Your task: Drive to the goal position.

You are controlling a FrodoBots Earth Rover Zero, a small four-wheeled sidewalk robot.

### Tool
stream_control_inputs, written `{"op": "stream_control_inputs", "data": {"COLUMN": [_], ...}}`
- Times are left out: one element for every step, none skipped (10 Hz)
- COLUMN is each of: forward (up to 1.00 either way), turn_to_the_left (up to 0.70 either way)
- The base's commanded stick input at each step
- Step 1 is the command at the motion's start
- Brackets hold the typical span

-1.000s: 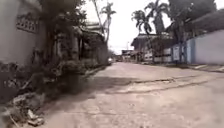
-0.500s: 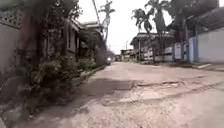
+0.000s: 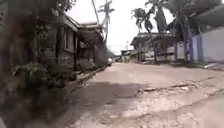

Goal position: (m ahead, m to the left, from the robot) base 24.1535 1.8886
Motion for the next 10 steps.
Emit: {"op": "stream_control_inputs", "data": {"forward": [0.7,0.7,0.7,0.7,0.7,0.7,0.7,0.7,0.7,0.7], "turn_to_the_left": [0.0,0.0,0.0,0.0,0.0,0.0,0.0,0.0,0.0,0.0]}}
